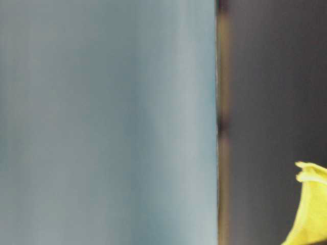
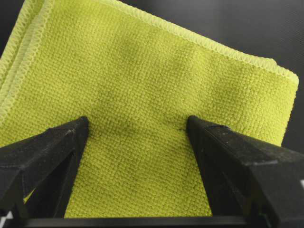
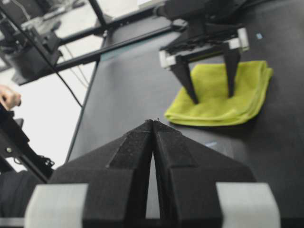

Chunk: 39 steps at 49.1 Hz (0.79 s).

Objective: Push a yellow cloth with the left arm to wipe the desk.

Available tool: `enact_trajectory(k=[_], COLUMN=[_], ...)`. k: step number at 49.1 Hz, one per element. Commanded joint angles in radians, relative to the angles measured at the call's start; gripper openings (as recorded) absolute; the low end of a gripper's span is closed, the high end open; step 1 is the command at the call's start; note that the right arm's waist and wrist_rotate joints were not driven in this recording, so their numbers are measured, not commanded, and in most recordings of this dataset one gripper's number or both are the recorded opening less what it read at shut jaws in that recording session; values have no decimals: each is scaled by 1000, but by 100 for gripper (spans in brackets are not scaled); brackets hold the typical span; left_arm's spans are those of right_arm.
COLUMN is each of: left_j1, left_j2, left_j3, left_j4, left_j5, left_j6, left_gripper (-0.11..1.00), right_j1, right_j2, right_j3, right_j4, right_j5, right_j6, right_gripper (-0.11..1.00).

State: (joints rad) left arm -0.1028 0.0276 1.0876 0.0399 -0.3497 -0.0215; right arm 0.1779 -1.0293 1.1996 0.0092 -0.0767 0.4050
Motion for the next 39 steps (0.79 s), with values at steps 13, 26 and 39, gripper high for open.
enact_trajectory(k=[13,26,39], left_j1=[-143,-256,-408], left_j2=[-64,-81,-80], left_j3=[3,-21,-51], left_j4=[3,3,3], left_j5=[55,166,173], left_j6=[-29,-94,-127], left_gripper=[82,82,82], right_j1=[0,0,0], right_j2=[6,5,8], right_j3=[-17,-15,-15], right_j4=[3,5,5], right_j5=[-9,-9,-8], right_j6=[0,-2,0], right_gripper=[0,0,0])
